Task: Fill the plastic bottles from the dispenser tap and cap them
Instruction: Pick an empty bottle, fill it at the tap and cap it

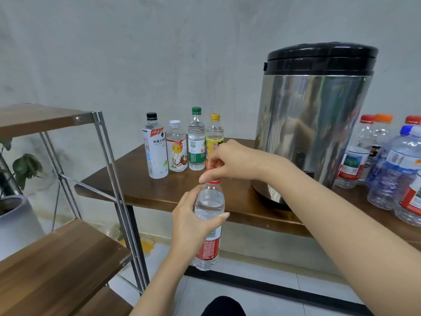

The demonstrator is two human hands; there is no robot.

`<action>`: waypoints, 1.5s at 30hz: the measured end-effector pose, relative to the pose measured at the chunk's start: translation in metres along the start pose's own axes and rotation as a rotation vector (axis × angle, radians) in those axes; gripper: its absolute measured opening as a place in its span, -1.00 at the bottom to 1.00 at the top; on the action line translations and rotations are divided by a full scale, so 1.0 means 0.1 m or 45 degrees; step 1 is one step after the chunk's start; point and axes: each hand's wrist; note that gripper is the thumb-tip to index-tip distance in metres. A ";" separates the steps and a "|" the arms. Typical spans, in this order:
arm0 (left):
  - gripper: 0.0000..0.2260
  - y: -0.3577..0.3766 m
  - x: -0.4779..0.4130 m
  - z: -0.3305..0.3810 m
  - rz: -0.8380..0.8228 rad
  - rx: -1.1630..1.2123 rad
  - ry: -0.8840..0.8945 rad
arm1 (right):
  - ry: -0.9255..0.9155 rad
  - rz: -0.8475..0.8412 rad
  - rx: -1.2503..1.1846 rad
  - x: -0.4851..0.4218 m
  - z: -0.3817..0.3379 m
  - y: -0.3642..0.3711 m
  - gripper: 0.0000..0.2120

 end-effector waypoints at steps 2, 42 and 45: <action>-0.40 0.00 -0.01 -0.02 -0.004 0.009 -0.005 | 0.036 0.049 -0.002 -0.02 0.01 0.05 -0.48; -0.40 0.52 -0.94 -1.32 0.037 -0.821 0.003 | 0.936 0.780 -0.891 -1.71 1.11 1.09 -0.28; -0.38 0.52 -0.93 -1.33 0.055 -0.839 0.023 | 0.916 0.809 -0.852 -1.76 1.14 1.12 -0.26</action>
Point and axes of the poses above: each hand's wrist, its own x-axis away from the middle knuckle, its own y-axis out of the palm, z = x × y, and after that the axes turned 14 degrees about y, right-handed
